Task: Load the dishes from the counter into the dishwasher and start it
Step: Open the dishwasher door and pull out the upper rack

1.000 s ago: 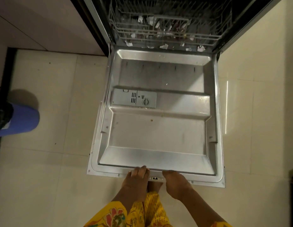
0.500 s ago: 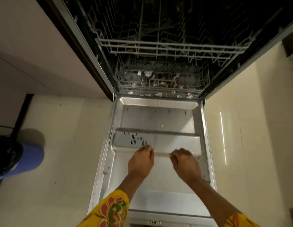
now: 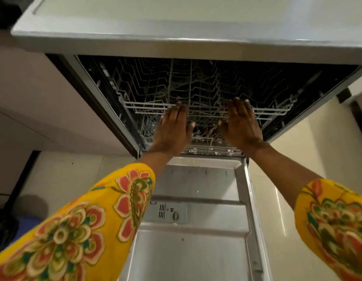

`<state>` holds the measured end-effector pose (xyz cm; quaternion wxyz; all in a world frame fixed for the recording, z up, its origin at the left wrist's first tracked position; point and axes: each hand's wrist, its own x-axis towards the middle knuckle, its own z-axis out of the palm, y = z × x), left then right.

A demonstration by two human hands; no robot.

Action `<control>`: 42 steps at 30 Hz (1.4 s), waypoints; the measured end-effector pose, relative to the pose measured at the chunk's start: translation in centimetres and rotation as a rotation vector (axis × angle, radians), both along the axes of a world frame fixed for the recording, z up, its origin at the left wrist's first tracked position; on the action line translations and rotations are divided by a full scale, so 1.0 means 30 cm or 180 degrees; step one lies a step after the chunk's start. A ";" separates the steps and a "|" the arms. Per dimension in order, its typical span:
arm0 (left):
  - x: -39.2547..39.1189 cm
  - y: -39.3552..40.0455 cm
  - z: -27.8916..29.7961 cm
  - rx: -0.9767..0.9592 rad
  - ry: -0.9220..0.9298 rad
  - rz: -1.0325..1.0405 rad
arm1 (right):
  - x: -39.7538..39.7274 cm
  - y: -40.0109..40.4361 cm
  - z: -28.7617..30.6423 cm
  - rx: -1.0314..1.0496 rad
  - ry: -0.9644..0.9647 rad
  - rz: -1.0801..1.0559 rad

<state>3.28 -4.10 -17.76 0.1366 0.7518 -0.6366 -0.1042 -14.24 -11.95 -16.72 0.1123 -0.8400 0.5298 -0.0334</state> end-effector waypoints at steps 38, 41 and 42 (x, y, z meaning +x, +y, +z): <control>-0.012 0.179 0.008 0.0629 -0.0691 -0.0197 | -0.106 0.260 -0.045 -0.0147 -0.0218 -0.0363; -0.043 0.225 0.029 0.0606 -0.0727 -0.0147 | -0.121 0.309 -0.041 -0.0145 -0.0156 -0.0377; -0.047 0.235 0.029 0.0628 -0.0721 -0.0122 | -0.126 0.322 -0.042 -0.0130 -0.0101 -0.0367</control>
